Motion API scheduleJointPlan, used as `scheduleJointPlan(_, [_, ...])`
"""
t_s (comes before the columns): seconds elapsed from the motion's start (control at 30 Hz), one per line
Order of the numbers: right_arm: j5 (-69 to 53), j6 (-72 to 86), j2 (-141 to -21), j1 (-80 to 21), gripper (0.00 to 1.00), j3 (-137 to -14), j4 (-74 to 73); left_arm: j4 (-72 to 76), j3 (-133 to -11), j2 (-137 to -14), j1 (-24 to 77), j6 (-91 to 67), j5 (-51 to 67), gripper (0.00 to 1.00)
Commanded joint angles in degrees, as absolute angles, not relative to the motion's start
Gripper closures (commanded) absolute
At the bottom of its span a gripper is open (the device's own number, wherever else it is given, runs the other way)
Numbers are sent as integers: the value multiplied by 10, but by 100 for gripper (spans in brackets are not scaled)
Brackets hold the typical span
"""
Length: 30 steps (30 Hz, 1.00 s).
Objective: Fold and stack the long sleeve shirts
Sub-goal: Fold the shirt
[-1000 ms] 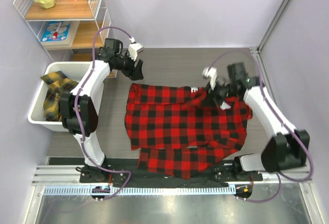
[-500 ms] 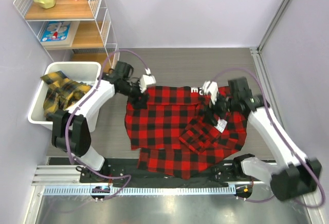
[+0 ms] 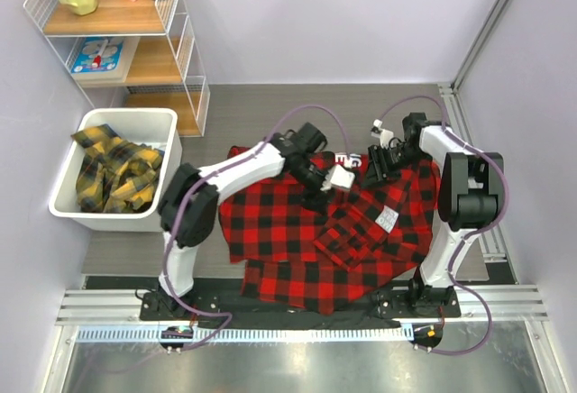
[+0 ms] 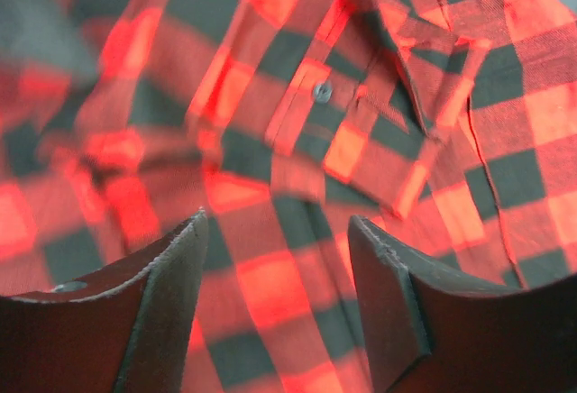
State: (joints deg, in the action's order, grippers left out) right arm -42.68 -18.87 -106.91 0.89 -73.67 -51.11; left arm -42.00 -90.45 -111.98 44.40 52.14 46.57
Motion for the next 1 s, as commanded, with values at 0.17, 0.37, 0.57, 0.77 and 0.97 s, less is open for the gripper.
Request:
scheduleJointPlan(0.17, [-441,-132,-1127,14,56,-762,-527,-496,-1014,-1226,515,642,474,34])
scheduleJointPlan(0.37, [-431,-112,-1149,15,59,-761,-515,-495,-1024,-1258,533,638,456,35])
scheduleJointPlan(0.57, [-425,-98,-1158,15,60,-757,-506,-461,-1001,-1267,535,616,433,34])
scheduleJointPlan(0.77, [-414,-88,-1166,15,60,-751,-495,-454,-1009,-1280,534,594,437,34])
scheduleJointPlan(0.97, [-408,-80,-1167,14,60,-746,-485,-451,-1017,-1285,541,566,449,33])
